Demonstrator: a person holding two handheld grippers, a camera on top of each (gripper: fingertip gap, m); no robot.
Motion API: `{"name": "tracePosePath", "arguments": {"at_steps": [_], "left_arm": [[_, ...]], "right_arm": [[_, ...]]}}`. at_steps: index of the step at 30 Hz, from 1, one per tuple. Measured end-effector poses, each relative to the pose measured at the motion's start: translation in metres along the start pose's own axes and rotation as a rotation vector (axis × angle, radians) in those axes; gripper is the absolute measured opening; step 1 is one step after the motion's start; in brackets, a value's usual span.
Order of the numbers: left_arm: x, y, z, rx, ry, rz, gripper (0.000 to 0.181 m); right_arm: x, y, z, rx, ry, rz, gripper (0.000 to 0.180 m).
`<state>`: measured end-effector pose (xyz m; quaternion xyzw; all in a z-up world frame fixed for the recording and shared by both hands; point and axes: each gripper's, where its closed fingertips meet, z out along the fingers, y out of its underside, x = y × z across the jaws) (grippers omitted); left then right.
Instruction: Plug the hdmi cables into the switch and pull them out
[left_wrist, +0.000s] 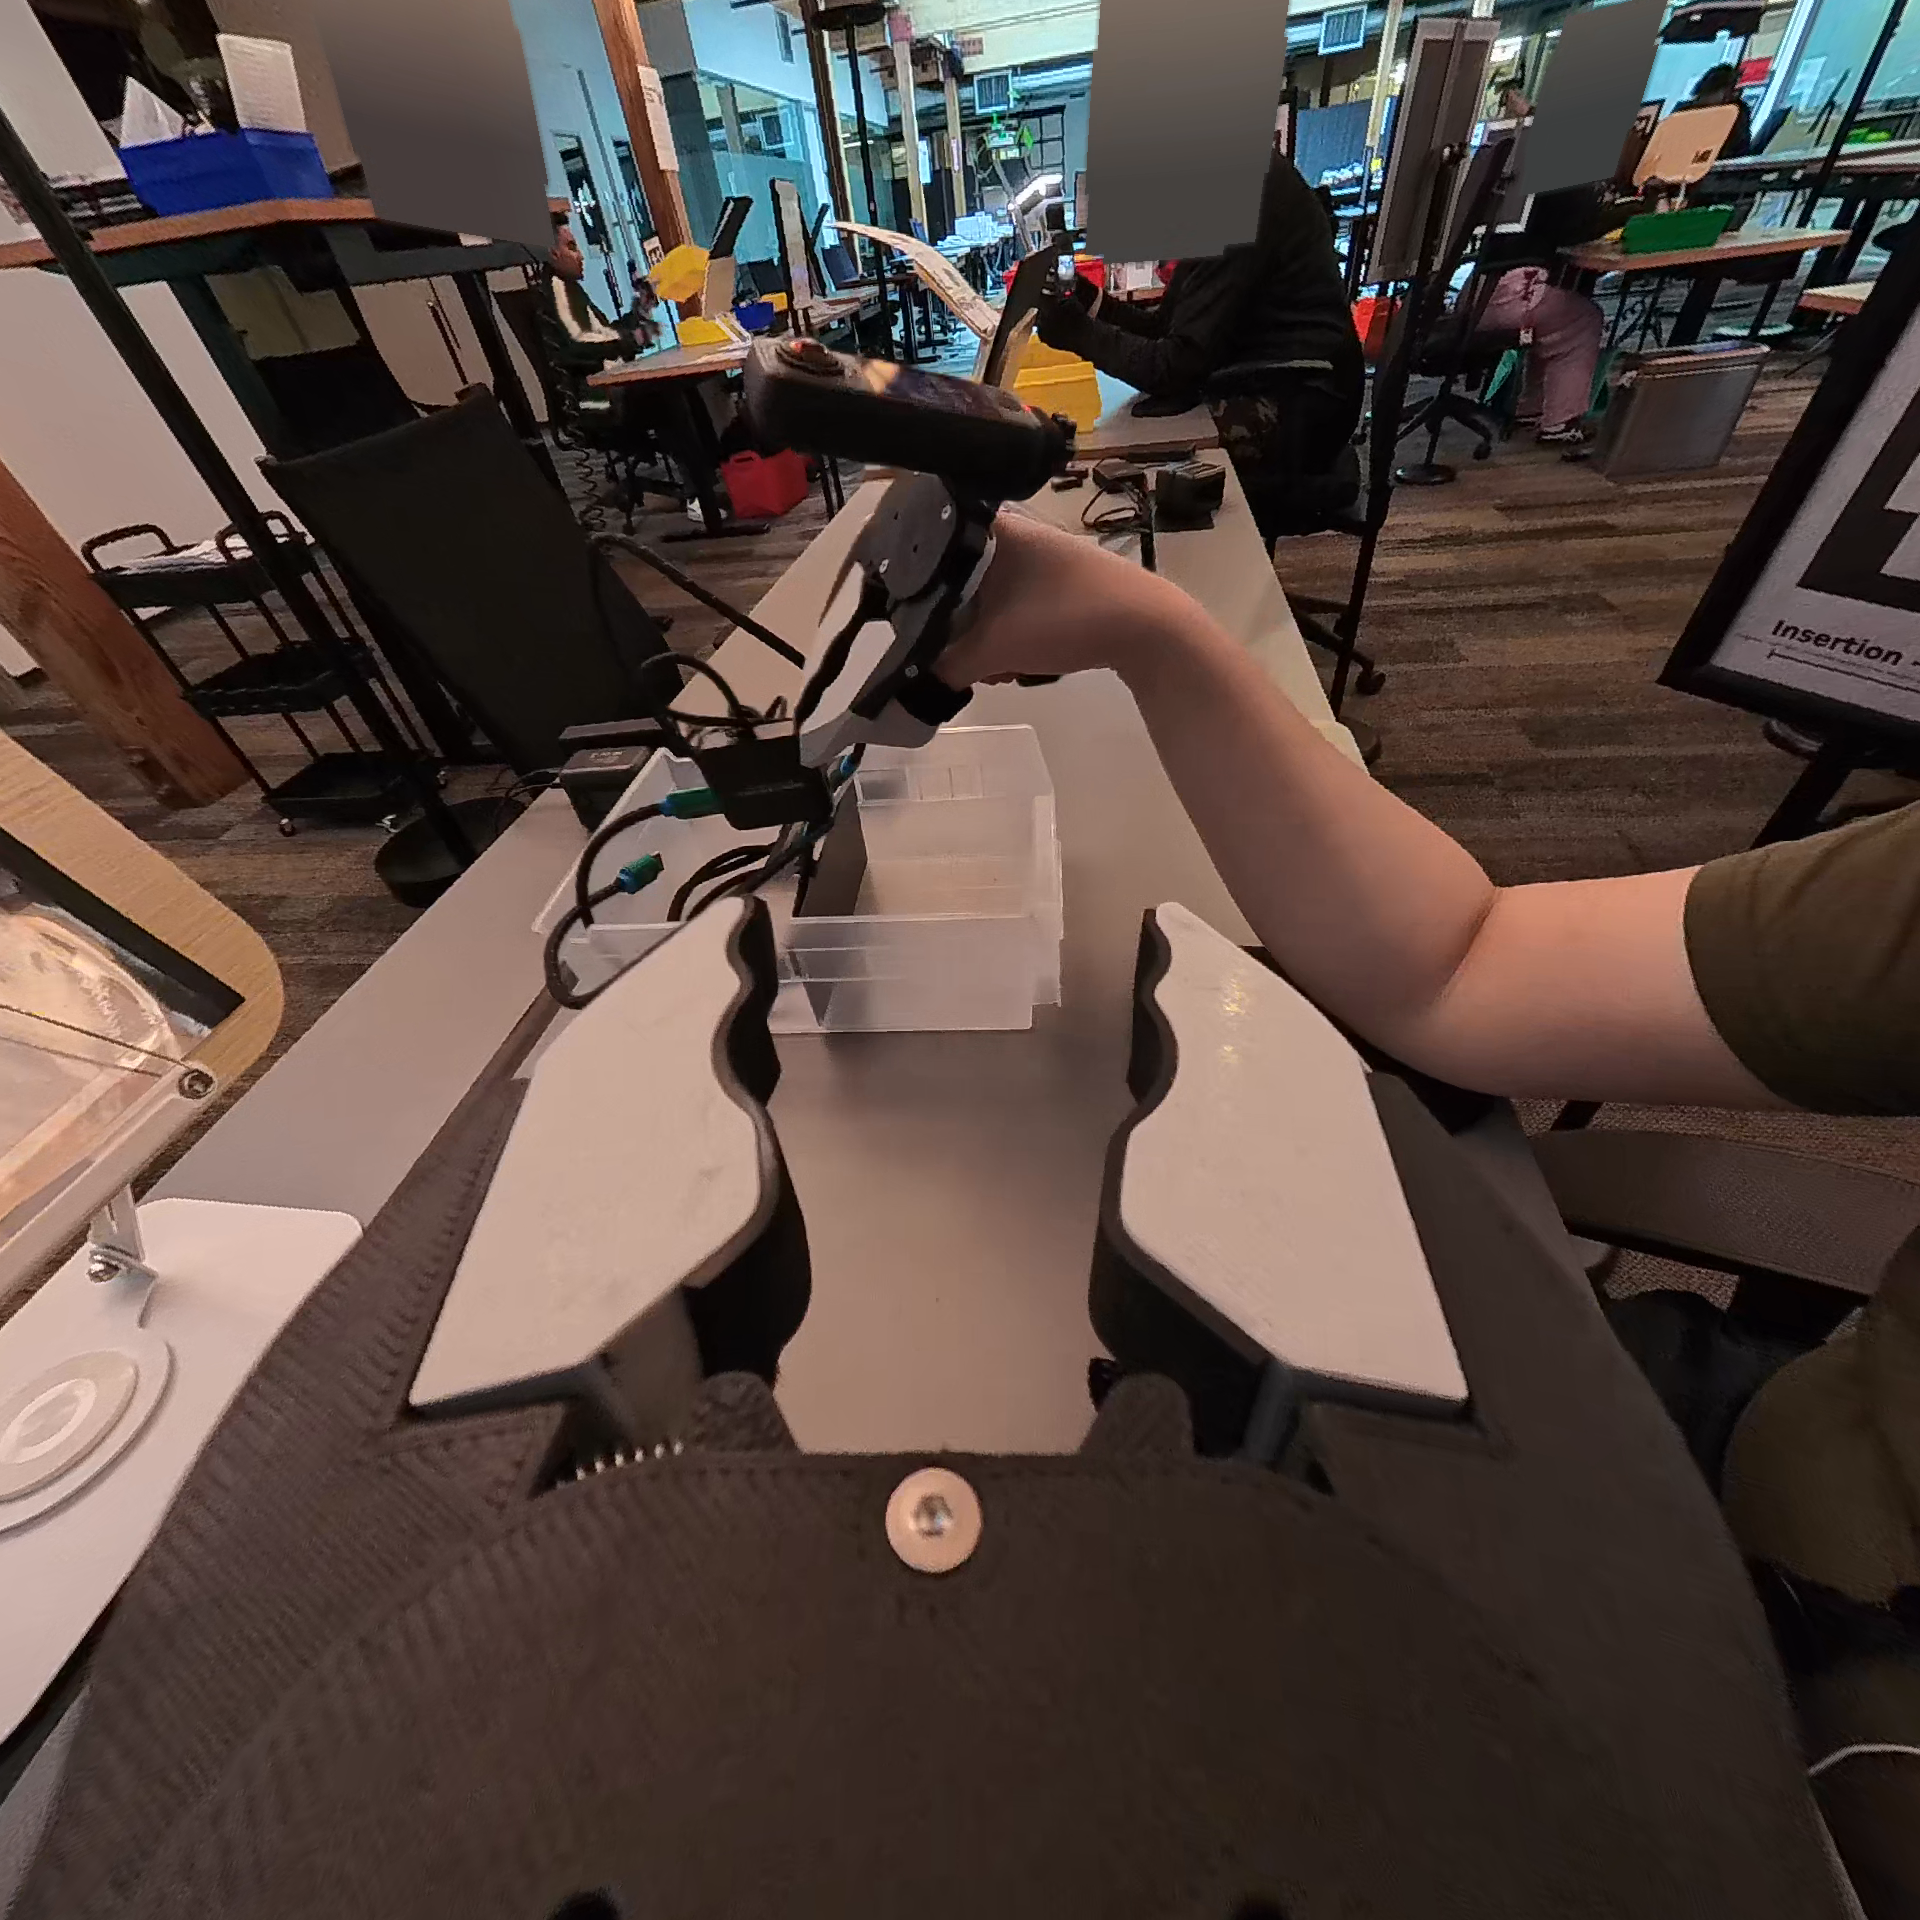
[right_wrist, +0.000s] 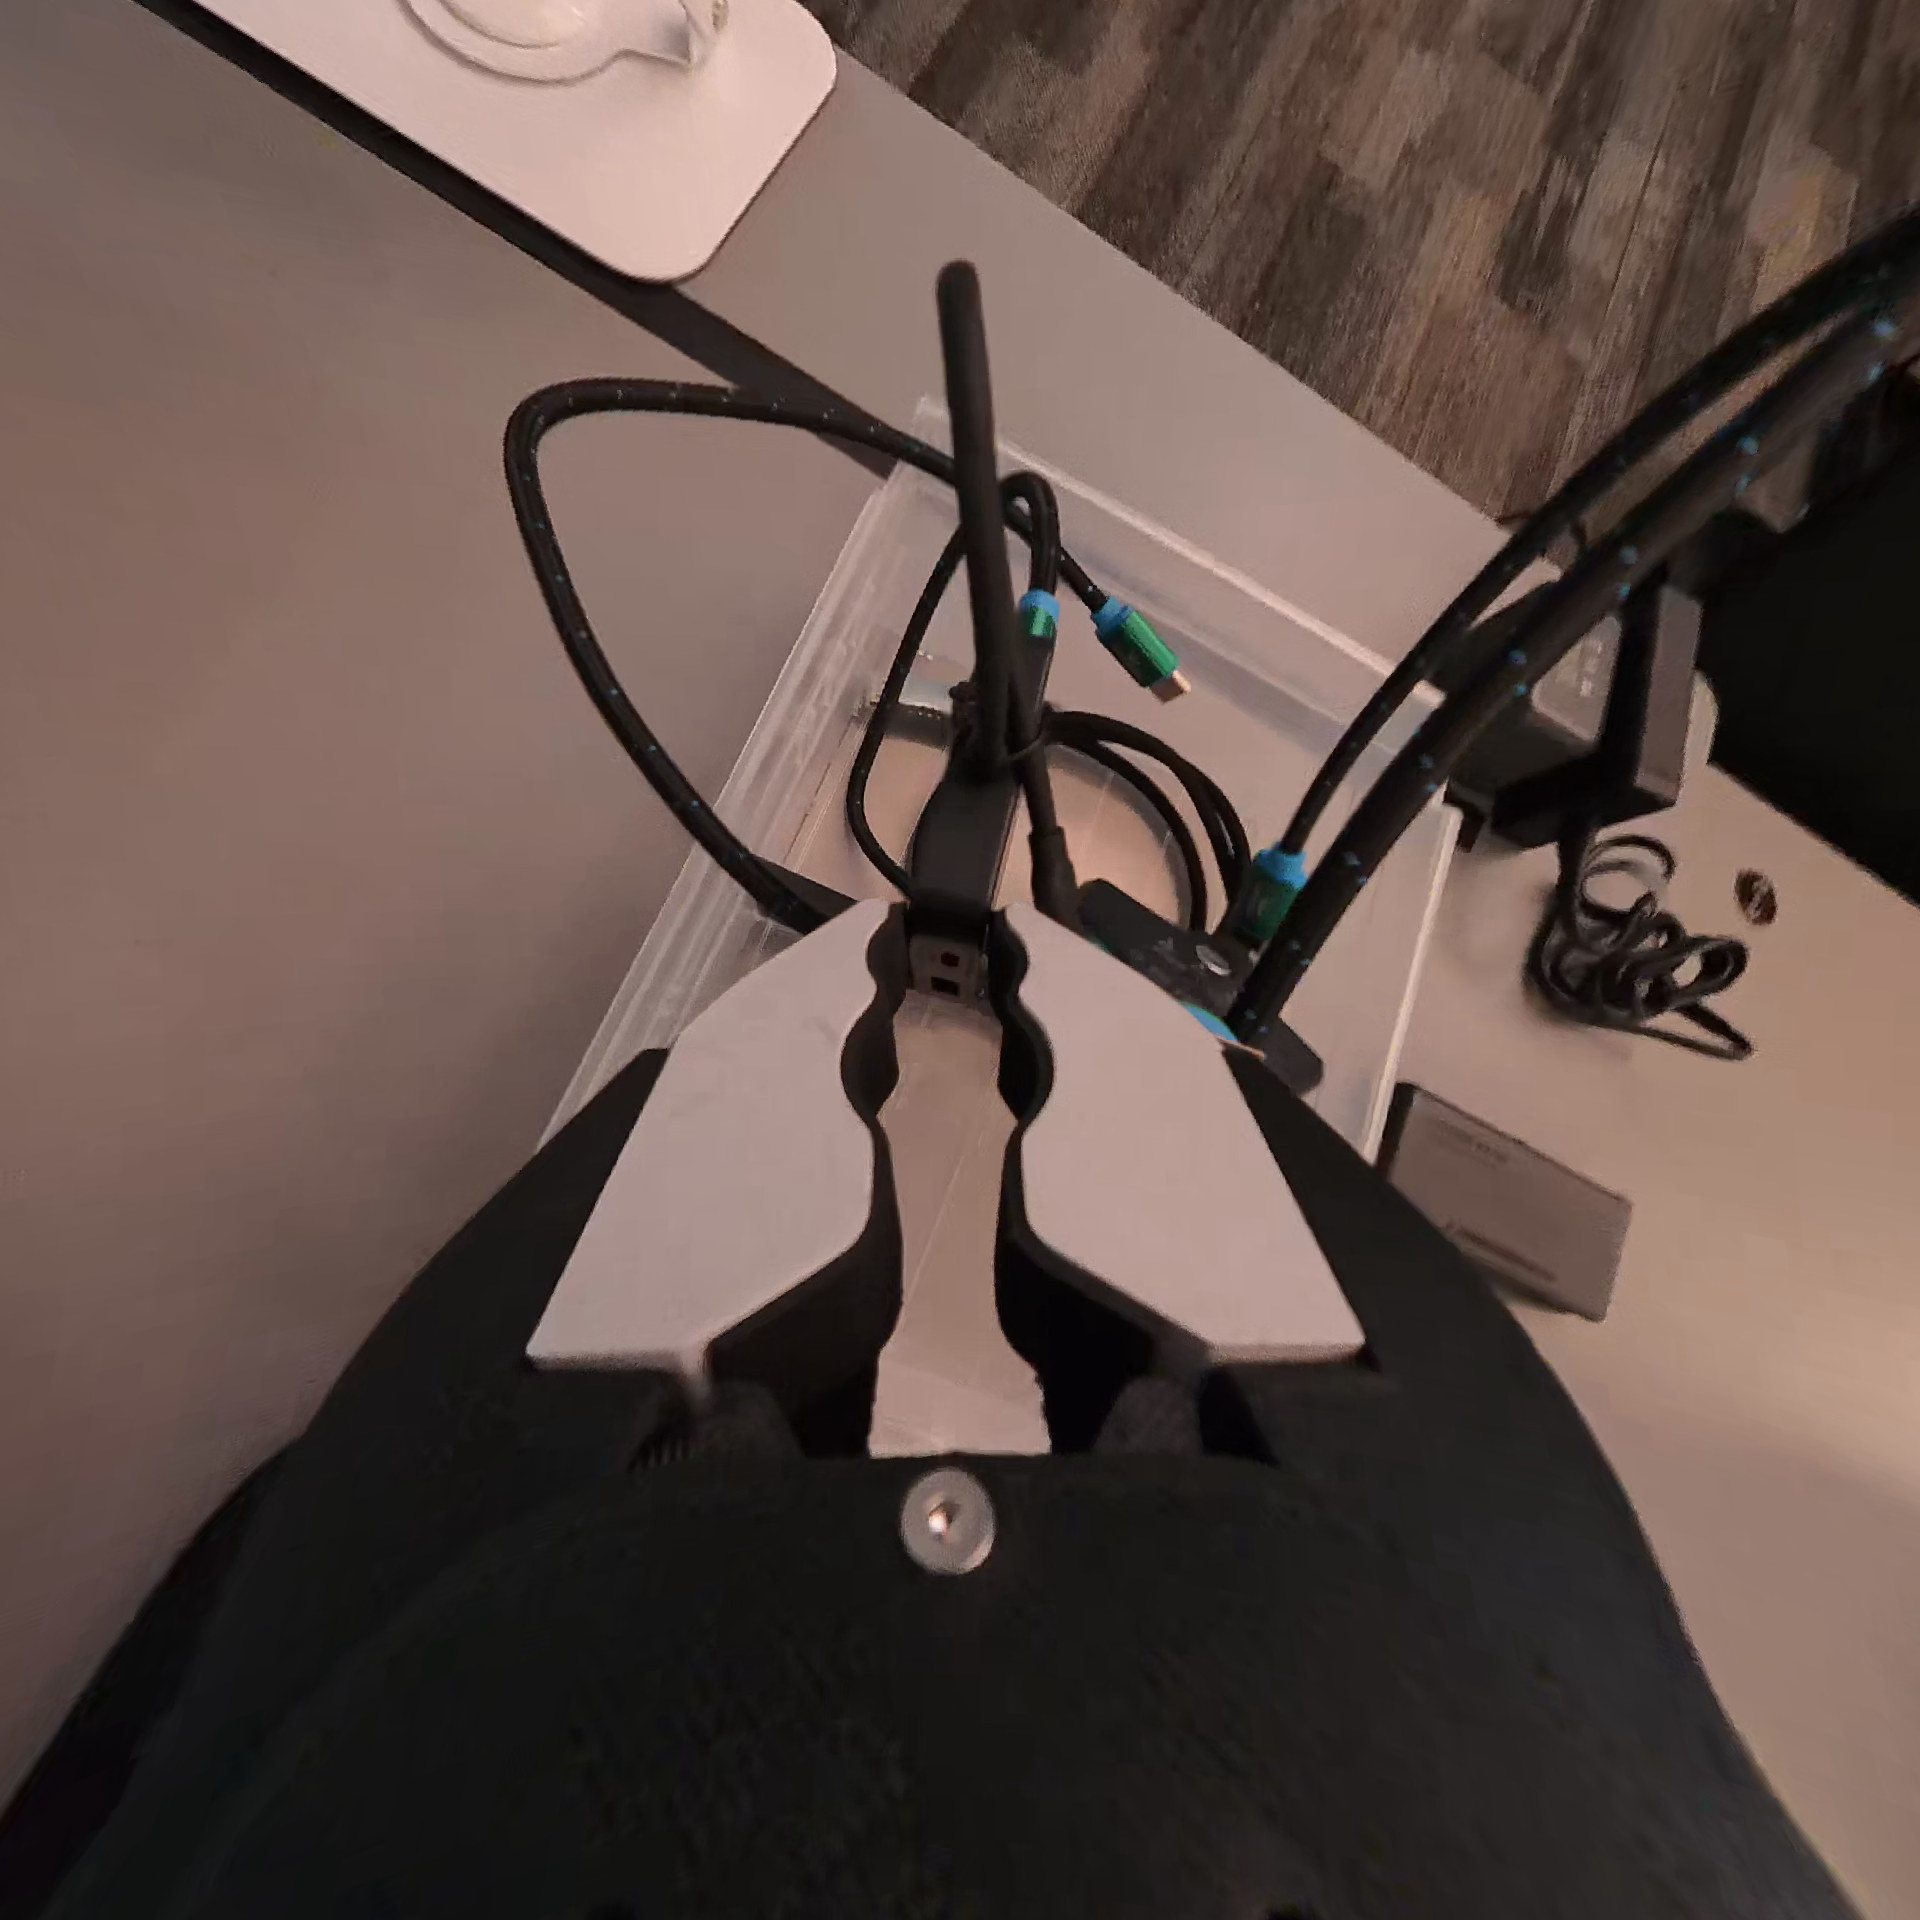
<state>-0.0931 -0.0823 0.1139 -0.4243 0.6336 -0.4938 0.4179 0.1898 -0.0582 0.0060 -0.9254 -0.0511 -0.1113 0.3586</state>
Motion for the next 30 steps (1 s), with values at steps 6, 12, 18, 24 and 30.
{"name": "tracePosePath", "arguments": {"at_steps": [6, 12, 18, 24, 30], "left_arm": [[0.001, 0.003, 0.003, -0.015, 0.005, 0.002, 0.066], [0.001, 0.001, 0.001, -0.007, 0.004, -0.001, 0.066], [0.001, 0.001, 0.001, -0.007, 0.006, -0.001, 0.065], [0.001, 0.002, 0.003, -0.012, 0.008, -0.004, 0.065], [0.001, 0.004, 0.004, -0.020, 0.013, -0.010, 0.065]], "right_arm": [[0.005, -0.016, 0.009, 0.099, 0.027, -0.063, 0.015], [0.013, -0.035, 0.009, 0.233, 0.109, -0.132, 0.015], [0.008, -0.027, 0.019, 0.202, 0.054, -0.149, 0.016], [0.012, -0.010, 0.033, 0.122, 0.070, -0.202, 0.016], [0.012, 0.012, 0.047, 0.005, 0.022, -0.174, 0.017]]}}
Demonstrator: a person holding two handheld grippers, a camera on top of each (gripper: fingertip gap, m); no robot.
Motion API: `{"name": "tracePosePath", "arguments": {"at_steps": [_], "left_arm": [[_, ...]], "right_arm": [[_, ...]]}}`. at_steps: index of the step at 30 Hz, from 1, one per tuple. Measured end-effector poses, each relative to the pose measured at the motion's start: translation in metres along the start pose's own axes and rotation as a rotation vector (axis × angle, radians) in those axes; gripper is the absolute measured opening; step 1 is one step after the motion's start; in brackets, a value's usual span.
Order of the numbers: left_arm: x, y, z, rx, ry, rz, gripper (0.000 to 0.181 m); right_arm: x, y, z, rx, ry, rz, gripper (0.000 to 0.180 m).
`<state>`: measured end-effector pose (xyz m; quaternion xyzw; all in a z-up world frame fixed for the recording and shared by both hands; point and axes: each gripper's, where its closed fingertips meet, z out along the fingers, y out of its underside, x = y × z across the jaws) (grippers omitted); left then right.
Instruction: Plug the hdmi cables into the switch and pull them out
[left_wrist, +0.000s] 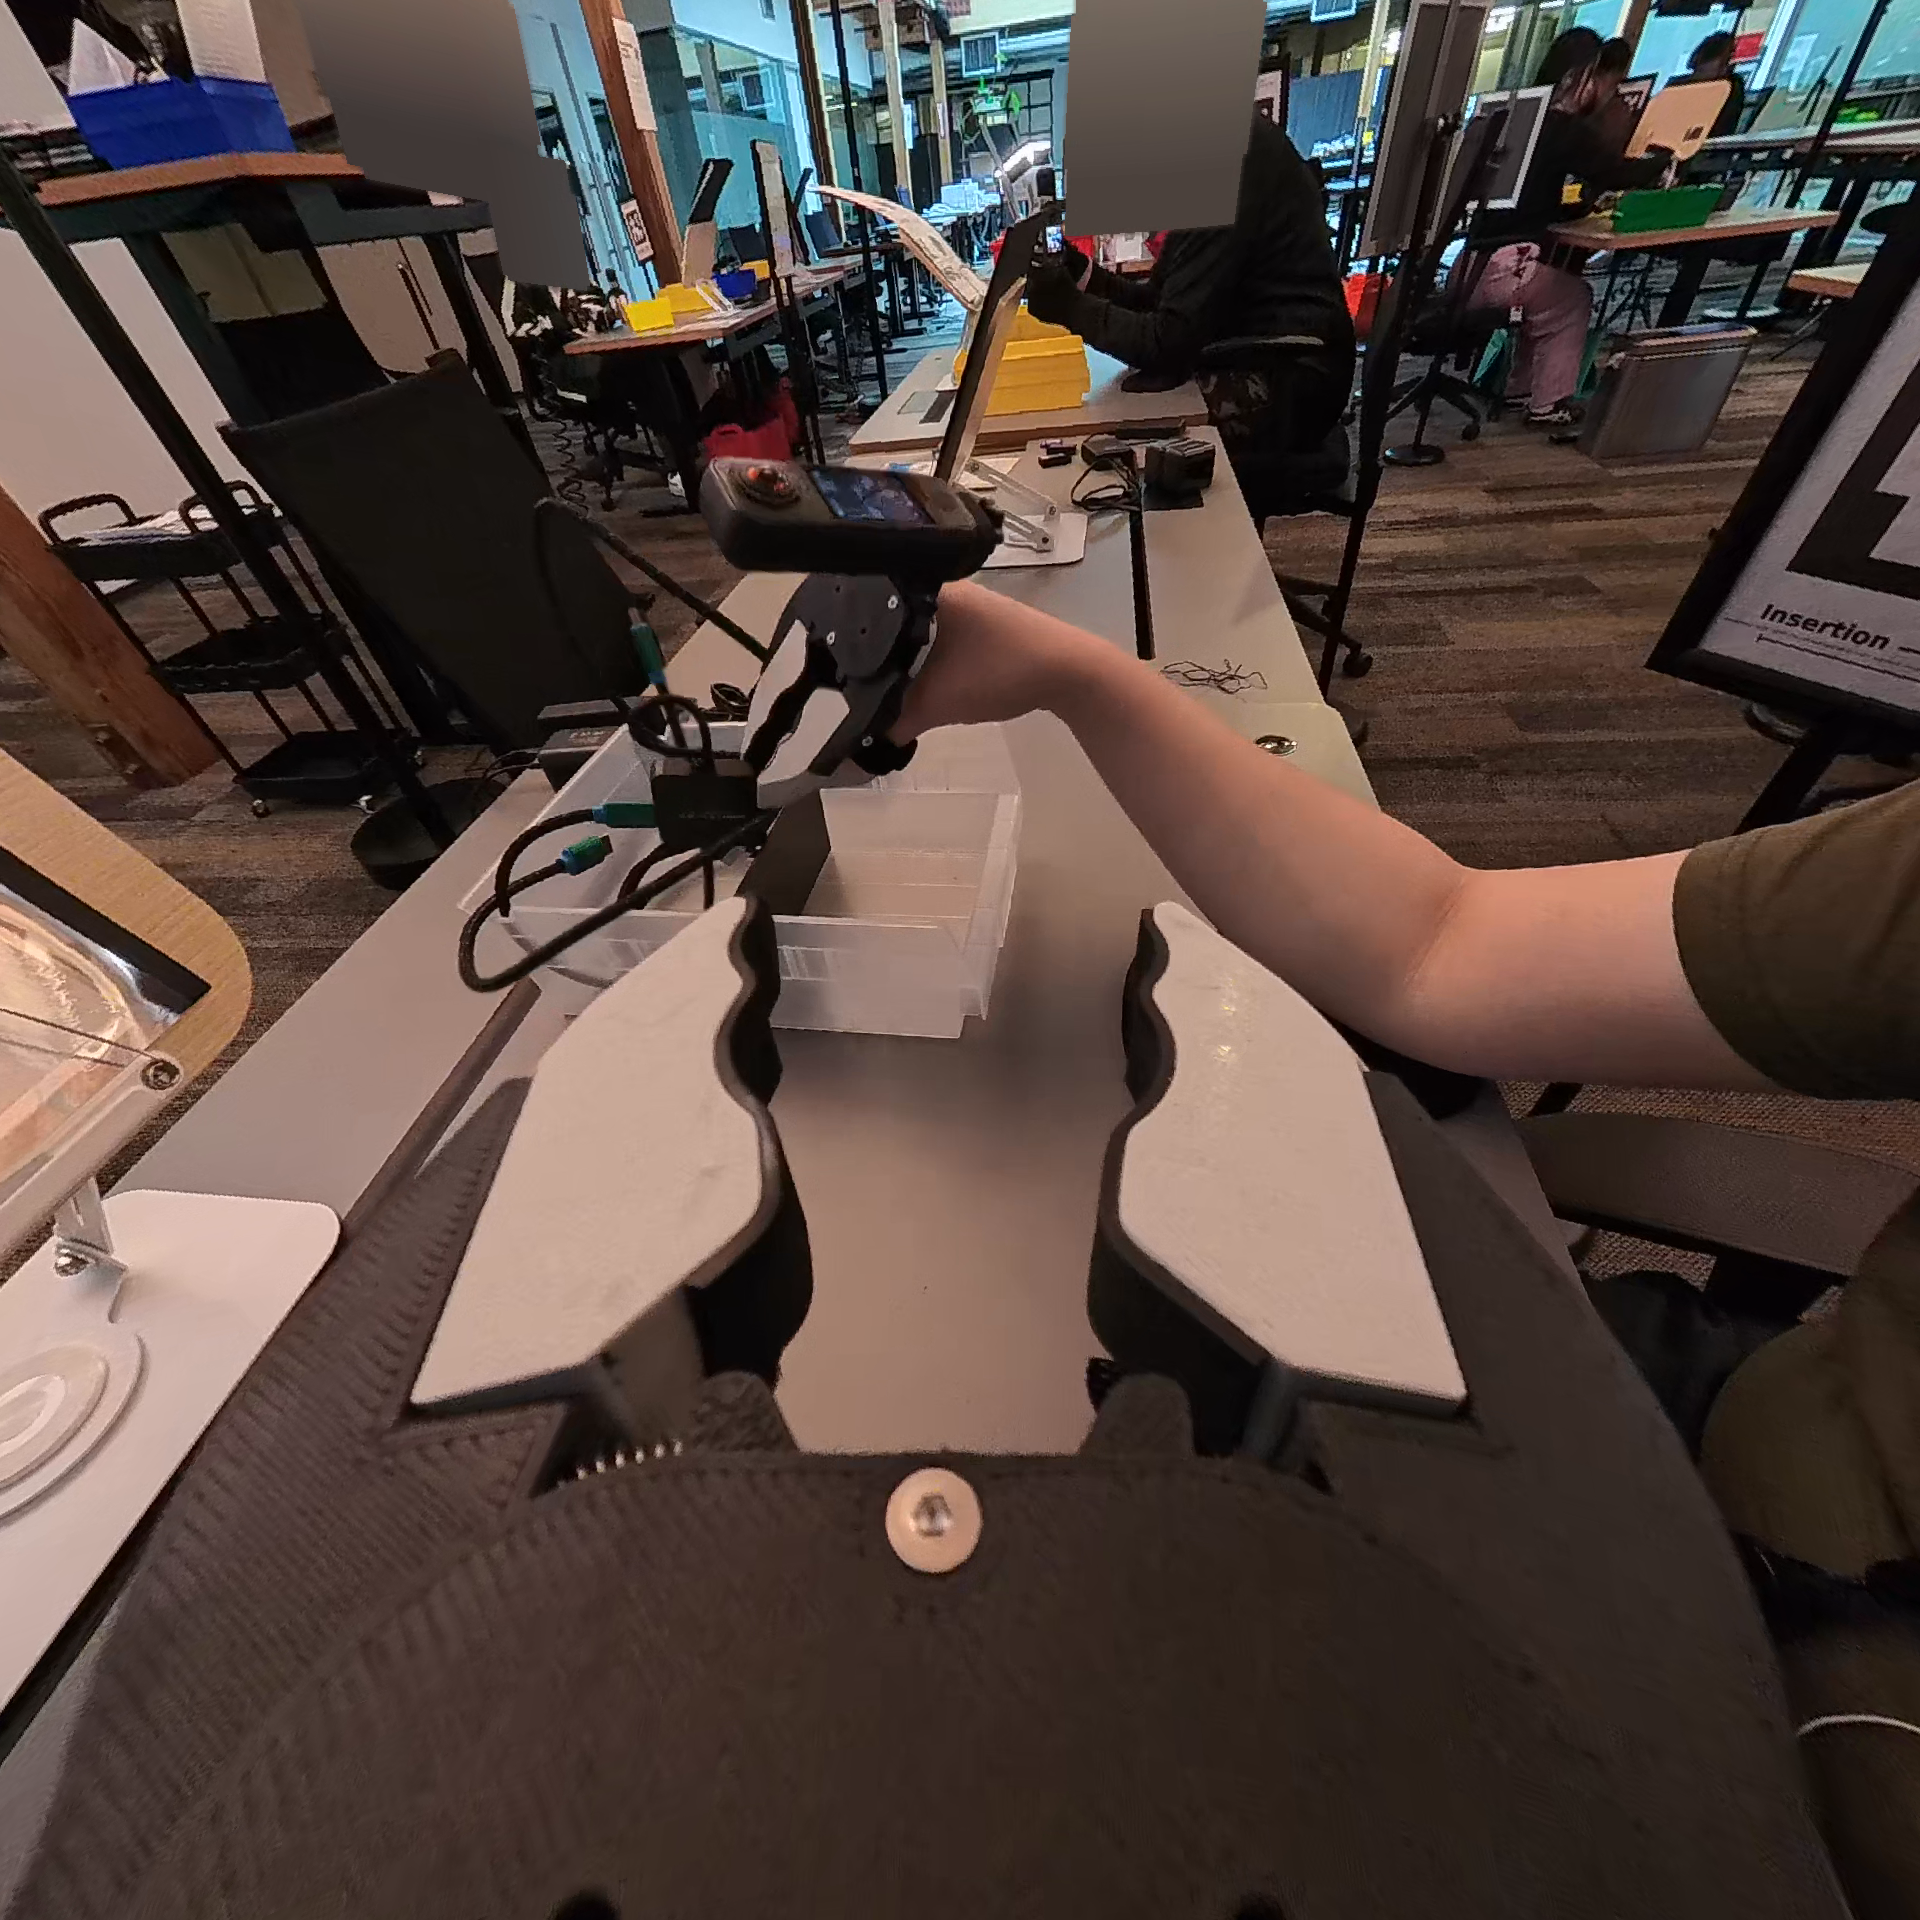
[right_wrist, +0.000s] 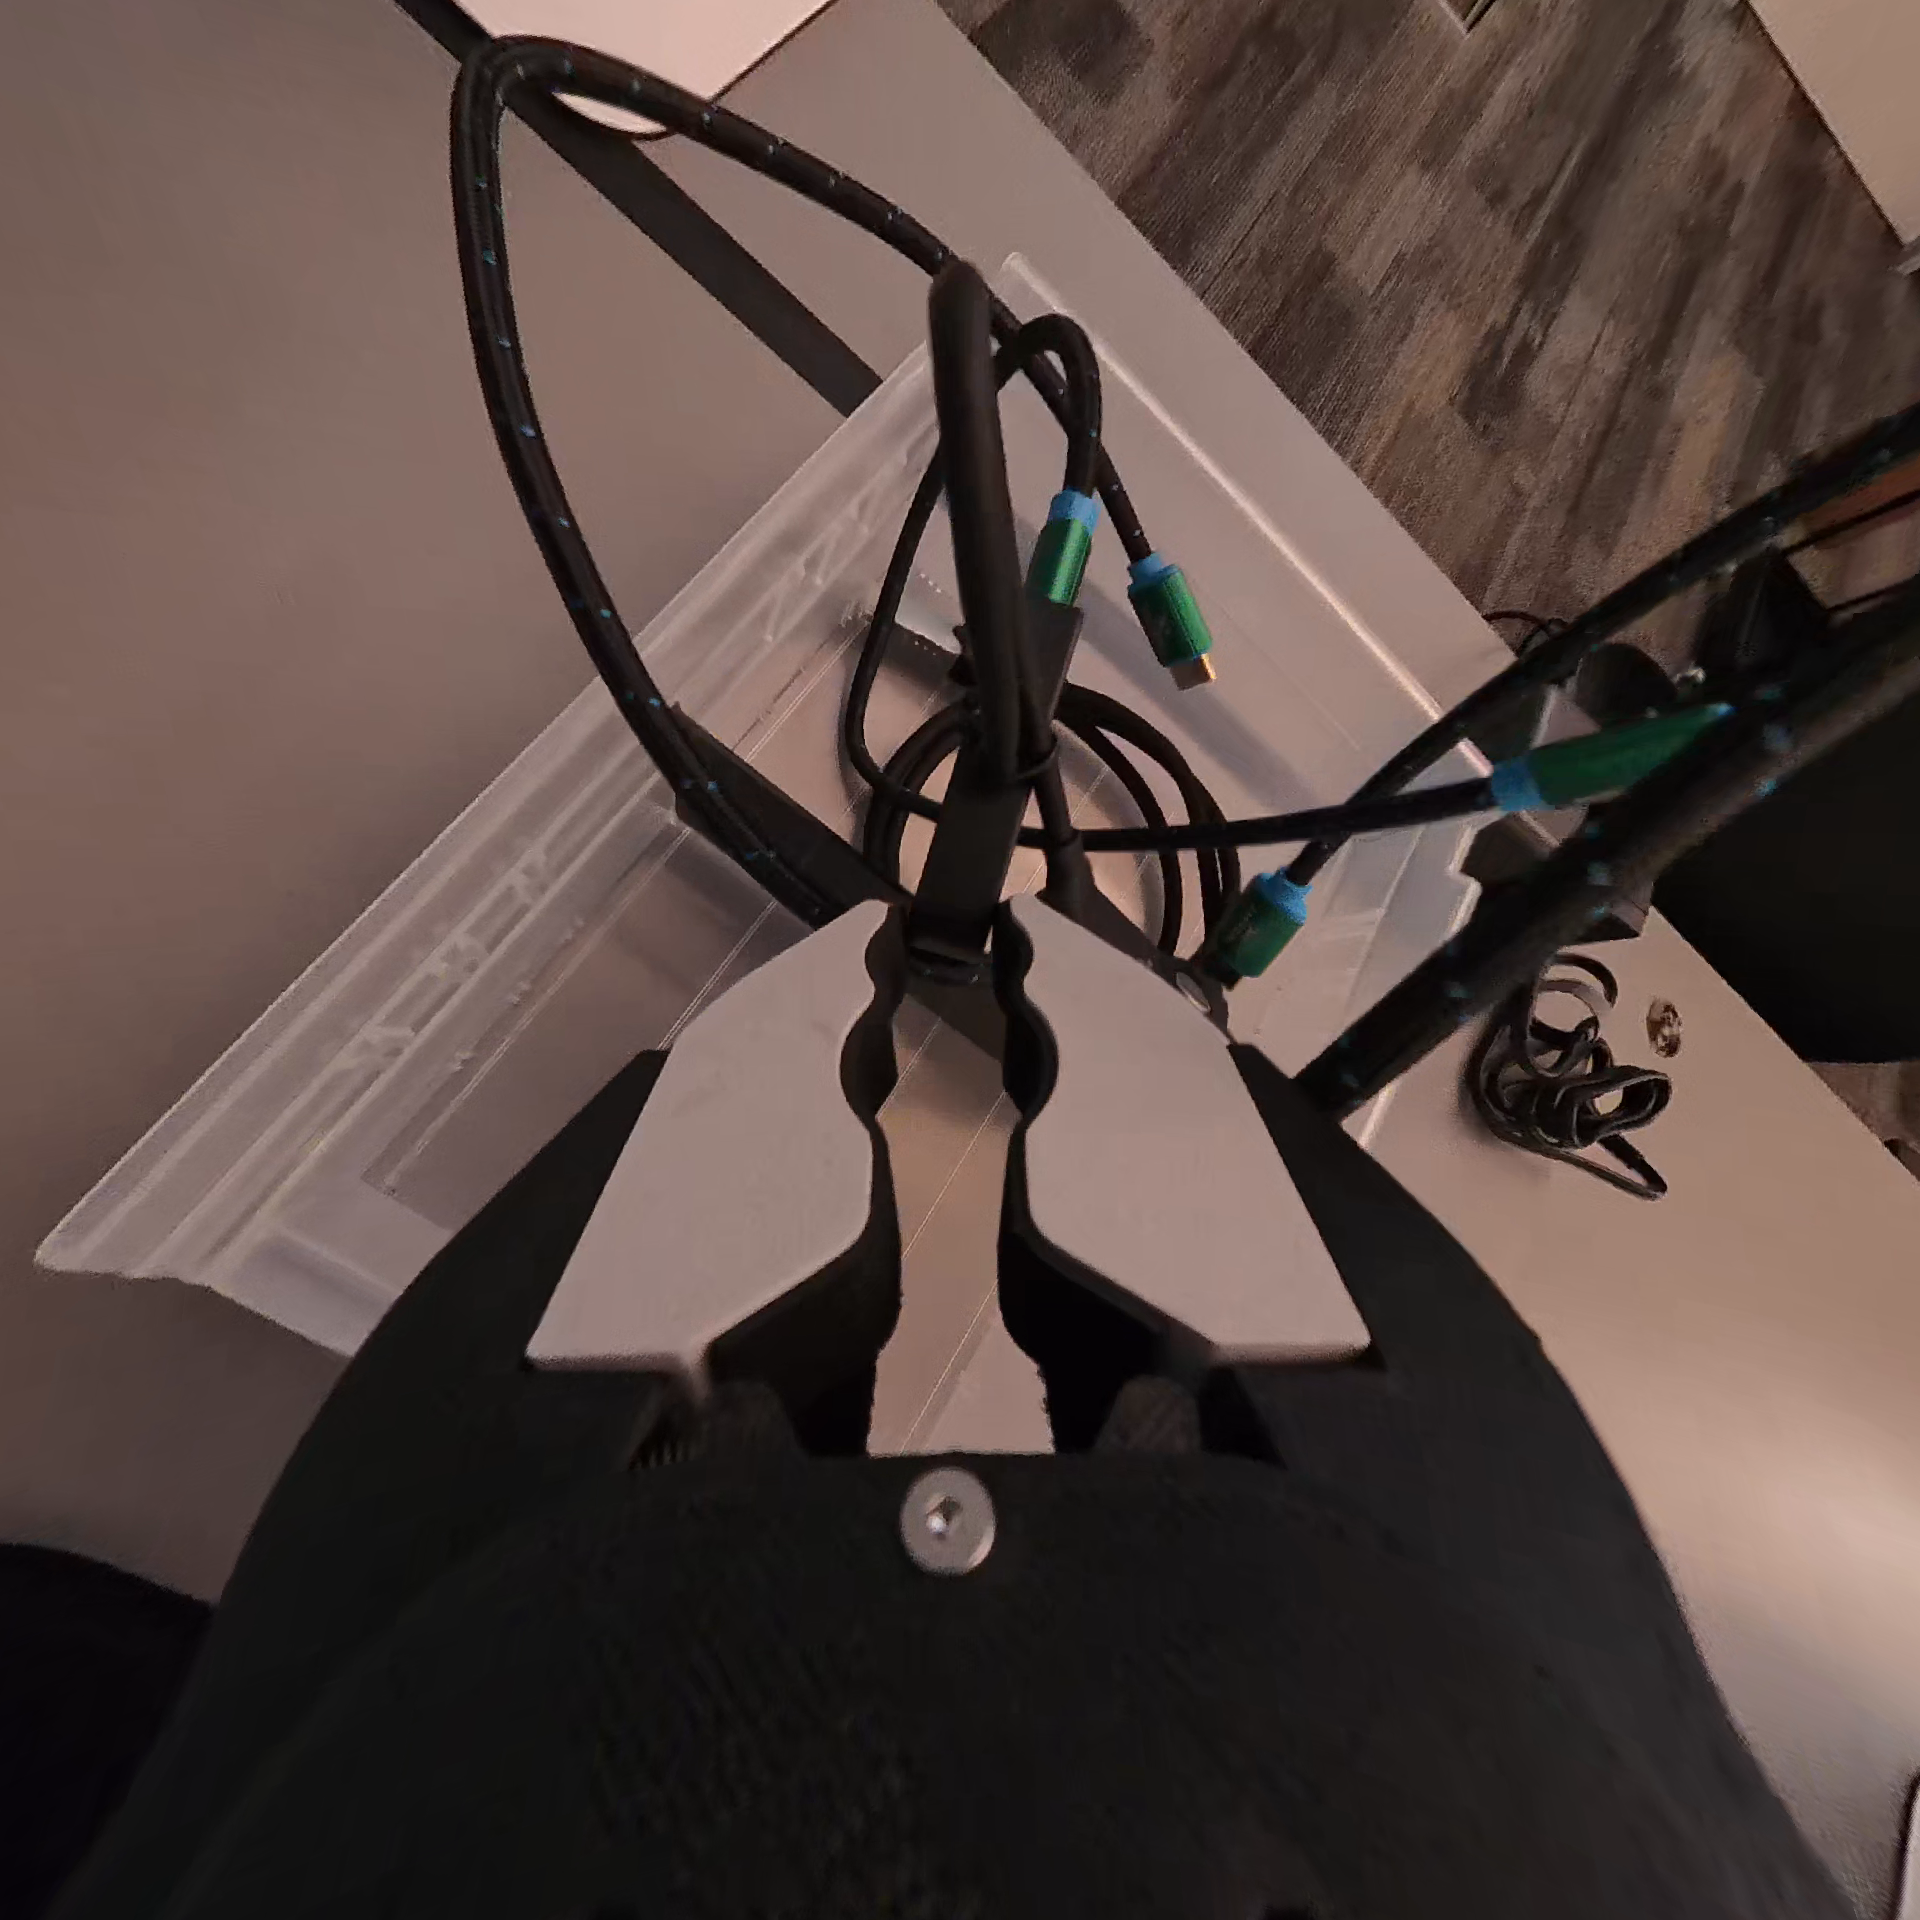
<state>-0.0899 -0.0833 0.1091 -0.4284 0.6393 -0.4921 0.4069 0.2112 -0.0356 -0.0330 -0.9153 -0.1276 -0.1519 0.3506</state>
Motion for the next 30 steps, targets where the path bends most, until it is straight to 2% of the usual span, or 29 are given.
{"name": "tracePosePath", "arguments": {"at_steps": [5, 8, 11, 14, 17, 19, 22, 25, 28, 30], "left_arm": [[-0.002, 0.000, -0.002, 0.000, -0.003, -0.004, 0.065], [-0.004, -0.002, -0.006, 0.006, -0.011, -0.007, 0.065], [-0.012, -0.003, -0.017, -0.009, -0.054, 0.000, 0.067], [-0.036, -0.005, -0.047, -0.025, -0.184, -0.021, 0.068], [-0.076, 0.004, -0.096, -0.069, -0.402, -0.084, 0.069], [-0.110, 0.026, -0.141, -0.166, -0.616, -0.153, 0.071], [-0.150, 0.072, -0.223, -0.333, -0.947, -0.271, 0.076], [-0.163, 0.122, -0.280, -0.418, -1.066, -0.490, 0.081], [-0.166, 0.178, -0.332, -0.533, -1.179, -0.705, 0.083], [-0.157, 0.215, -0.351, -0.616, -1.183, -0.865, 0.085]], "right_arm": [[-0.002, 0.009, -0.018, -0.051, -0.024, 0.036, 0.017], [-0.002, 0.009, -0.031, -0.022, -0.043, 0.062, 0.018], [0.014, 0.016, -0.048, 0.006, 0.007, 0.094, 0.020], [0.041, 0.038, -0.063, 0.021, 0.071, 0.230, 0.028], [0.053, 0.070, -0.070, 0.010, 0.065, 0.305, 0.033], [0.067, 0.093, -0.067, -0.012, 0.102, 0.399, 0.038], [0.064, 0.127, -0.042, -0.101, 0.030, 0.508, 0.048], [0.056, 0.148, -0.019, -0.201, -0.022, 0.540, 0.048], [0.042, 0.157, -0.005, -0.277, -0.093, 0.564, 0.035], [0.031, 0.164, 0.001, -0.340, -0.145, 0.571, 0.022]]}}
